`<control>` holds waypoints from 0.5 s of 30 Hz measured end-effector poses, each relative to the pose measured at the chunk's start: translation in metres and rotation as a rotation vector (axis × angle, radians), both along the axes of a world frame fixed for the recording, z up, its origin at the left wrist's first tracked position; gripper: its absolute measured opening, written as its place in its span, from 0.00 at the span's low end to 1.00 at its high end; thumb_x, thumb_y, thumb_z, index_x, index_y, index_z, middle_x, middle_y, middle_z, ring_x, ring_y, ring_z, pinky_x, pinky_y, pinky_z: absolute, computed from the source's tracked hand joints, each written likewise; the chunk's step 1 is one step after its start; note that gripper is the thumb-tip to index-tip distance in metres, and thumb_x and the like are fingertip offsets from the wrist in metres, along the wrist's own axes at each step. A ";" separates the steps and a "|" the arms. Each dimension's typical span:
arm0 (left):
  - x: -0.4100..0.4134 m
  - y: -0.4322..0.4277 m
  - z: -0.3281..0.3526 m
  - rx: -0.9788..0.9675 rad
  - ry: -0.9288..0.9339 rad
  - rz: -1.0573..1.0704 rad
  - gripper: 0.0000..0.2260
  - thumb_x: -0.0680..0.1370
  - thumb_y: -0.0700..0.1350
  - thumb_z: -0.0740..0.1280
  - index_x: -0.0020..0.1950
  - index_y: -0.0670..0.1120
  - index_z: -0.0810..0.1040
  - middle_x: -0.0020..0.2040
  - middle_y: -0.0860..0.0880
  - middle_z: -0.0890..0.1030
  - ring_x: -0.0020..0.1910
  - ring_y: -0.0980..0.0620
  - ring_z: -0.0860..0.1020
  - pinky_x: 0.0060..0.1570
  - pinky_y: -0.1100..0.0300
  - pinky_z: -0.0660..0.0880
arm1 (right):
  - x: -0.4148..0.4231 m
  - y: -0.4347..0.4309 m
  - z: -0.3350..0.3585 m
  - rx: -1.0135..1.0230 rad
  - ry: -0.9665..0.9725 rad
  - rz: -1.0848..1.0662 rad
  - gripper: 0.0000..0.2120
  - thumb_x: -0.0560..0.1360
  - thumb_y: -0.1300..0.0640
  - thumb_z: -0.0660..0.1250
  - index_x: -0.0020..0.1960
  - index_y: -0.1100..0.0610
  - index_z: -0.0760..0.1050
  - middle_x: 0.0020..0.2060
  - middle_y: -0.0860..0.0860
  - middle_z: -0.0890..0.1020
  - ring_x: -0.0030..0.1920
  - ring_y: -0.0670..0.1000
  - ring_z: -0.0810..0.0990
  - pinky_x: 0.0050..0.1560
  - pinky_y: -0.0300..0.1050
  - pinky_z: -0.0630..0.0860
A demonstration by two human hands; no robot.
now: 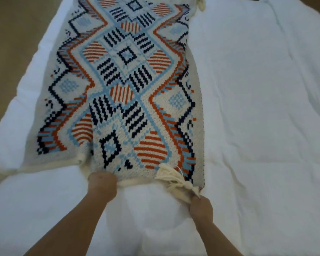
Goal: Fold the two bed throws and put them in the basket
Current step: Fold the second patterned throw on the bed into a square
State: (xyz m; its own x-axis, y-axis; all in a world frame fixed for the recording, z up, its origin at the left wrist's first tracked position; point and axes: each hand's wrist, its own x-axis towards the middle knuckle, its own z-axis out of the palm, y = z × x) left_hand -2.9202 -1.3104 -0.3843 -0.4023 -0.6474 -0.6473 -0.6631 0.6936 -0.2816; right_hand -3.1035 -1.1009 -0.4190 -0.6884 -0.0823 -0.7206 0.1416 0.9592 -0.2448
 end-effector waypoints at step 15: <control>-0.106 0.030 -0.005 0.184 0.444 -0.027 0.28 0.74 0.50 0.64 0.71 0.50 0.57 0.69 0.46 0.66 0.67 0.42 0.64 0.66 0.42 0.60 | -0.064 -0.082 0.030 -0.316 0.036 -0.209 0.17 0.75 0.54 0.63 0.59 0.64 0.68 0.48 0.57 0.77 0.45 0.55 0.76 0.41 0.47 0.74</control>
